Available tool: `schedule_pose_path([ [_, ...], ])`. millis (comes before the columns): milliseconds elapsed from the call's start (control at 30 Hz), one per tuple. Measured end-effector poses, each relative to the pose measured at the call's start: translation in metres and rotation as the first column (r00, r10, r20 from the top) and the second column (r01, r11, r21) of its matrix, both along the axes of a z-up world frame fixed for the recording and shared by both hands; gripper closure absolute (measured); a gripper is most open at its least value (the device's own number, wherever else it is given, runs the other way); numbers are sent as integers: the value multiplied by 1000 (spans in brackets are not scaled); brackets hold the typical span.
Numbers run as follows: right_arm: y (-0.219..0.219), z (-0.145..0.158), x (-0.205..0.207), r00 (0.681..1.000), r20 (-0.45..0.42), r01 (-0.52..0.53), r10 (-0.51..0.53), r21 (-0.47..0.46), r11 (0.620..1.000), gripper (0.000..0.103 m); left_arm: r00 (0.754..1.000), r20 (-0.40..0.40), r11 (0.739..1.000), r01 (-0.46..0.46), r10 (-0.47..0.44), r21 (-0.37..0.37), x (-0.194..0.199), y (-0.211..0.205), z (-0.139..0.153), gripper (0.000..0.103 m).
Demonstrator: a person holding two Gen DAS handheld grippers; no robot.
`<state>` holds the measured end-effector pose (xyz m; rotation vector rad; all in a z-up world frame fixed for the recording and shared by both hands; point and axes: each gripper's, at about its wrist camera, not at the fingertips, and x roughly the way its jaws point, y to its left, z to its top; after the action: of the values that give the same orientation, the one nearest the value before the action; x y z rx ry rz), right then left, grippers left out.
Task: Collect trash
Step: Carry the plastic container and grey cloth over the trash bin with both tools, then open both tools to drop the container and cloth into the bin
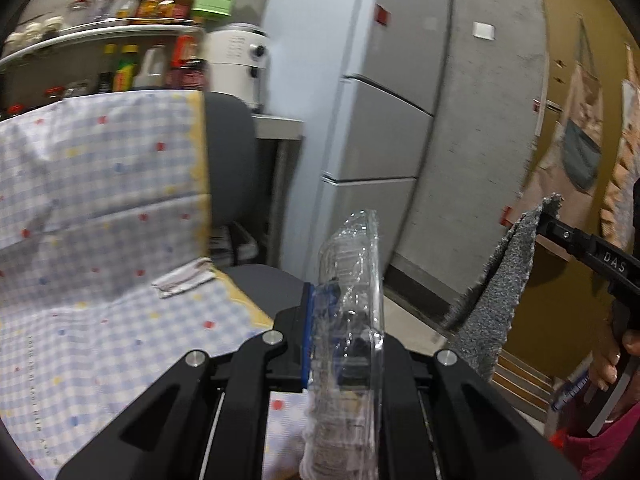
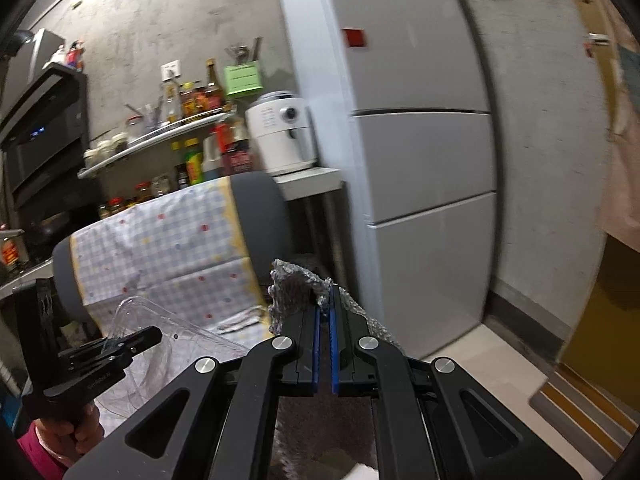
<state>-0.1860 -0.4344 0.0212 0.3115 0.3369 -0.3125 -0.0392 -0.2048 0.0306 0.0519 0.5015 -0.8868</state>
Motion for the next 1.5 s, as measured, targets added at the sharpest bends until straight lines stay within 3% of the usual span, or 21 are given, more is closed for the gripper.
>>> schedule_pose_path([
  [200,-22,-31,-36,992,-77,99,-96,37,994,98,987,-36,987,157,-157,17,-33,-44,-15,98],
  [367,-38,-70,-59,974,-167,165,-150,78,983,98,962,-99,963,262,-255,60,-52,-87,-45,98],
  [633,-59,-145,-62,934,-327,206,-141,172,963,98,929,-170,920,356,-330,163,-67,-149,-103,98],
  [700,-65,-166,-57,922,-368,208,-119,210,955,93,914,-192,897,392,-356,202,-72,-165,-119,97],
  [733,-68,-178,-52,910,-402,204,-96,233,951,92,908,-206,885,406,-364,228,-74,-172,-128,94],
  [767,-69,-183,-51,902,-422,207,-89,243,948,84,905,-216,876,414,-367,249,-76,-177,-134,83],
  [800,-71,-192,-49,891,-446,218,-85,258,941,69,906,-220,869,414,-363,270,-76,-181,-139,75],
  [833,-73,-195,-48,885,-458,231,-89,265,936,63,908,-219,865,409,-356,290,-76,-184,-145,61],
  [867,-74,-198,-49,881,-463,243,-95,271,931,58,908,-221,864,410,-356,293,-75,-185,-147,54],
  [1033,-80,-195,-53,878,-462,273,-125,267,924,56,908,-236,875,404,-348,266,-63,-177,-144,45],
  [1267,-74,-192,-50,880,-458,267,-124,262,927,56,906,-247,885,400,-343,239,-58,-170,-141,45],
  [1500,-66,-190,-46,879,-463,251,-109,258,933,56,936,-191,925,331,-296,188,-40,-143,-109,45],
])
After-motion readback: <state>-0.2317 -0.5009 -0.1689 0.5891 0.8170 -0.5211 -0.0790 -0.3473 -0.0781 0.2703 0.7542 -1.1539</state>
